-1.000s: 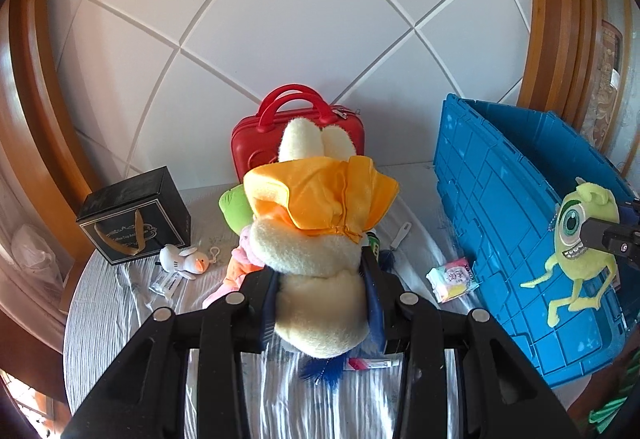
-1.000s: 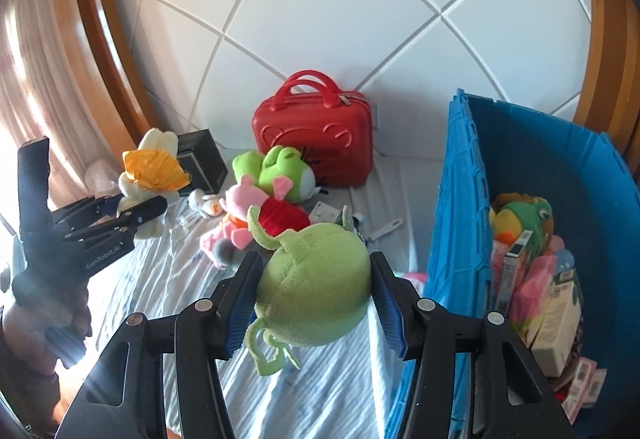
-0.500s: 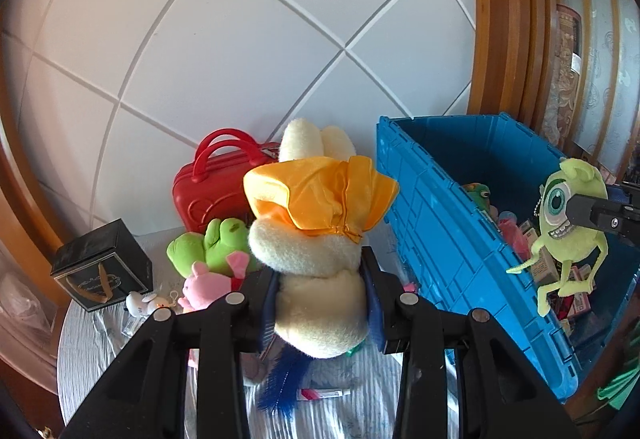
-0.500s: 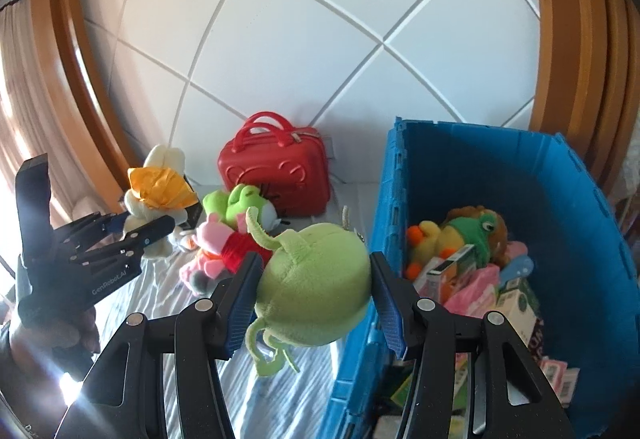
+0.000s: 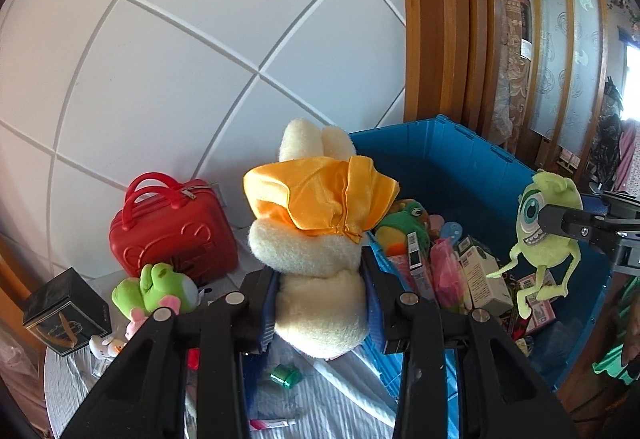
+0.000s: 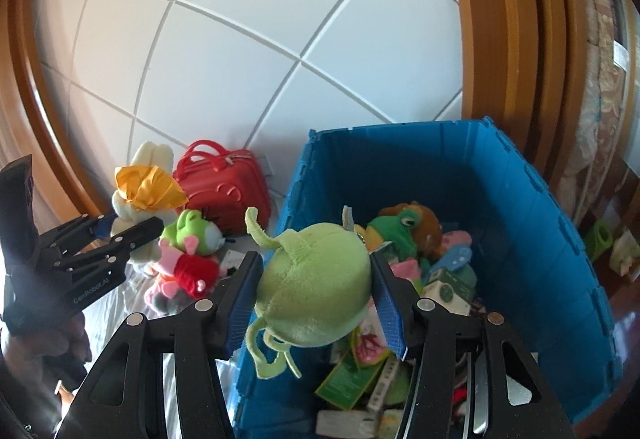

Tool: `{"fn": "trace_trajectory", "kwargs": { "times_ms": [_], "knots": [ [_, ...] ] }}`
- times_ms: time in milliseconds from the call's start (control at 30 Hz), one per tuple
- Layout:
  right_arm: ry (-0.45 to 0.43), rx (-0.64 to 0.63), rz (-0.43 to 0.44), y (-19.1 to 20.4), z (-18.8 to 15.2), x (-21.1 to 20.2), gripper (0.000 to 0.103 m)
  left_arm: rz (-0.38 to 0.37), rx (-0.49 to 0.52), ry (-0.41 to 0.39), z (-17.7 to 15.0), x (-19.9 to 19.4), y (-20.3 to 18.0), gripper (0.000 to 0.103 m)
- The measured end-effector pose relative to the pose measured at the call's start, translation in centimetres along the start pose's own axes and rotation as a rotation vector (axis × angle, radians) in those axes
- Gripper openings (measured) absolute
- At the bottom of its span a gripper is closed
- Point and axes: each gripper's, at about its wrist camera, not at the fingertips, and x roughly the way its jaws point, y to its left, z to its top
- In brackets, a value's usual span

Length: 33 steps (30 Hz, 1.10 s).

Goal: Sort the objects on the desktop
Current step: 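Lift and carry the duck and green alien plush over the blue crate, then open both tools to drop the duck and alien plush into the crate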

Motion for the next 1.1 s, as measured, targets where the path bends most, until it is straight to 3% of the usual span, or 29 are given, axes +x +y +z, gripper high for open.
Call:
{"fn": "trace_trajectory", "kwargs": {
  "times_ms": [667,1100],
  "knots": [
    [-0.014,0.150,-0.141,-10.7,-1.4,-1.5,0.054,-0.193,0.130,0.069,3.2,4.1,-11.9,0.036],
    [0.018,0.177,-0.184,-13.7,-2.2,-1.2,0.054,-0.223,0.149,0.094,3.5,5.4,-14.6,0.036]
  ]
}}
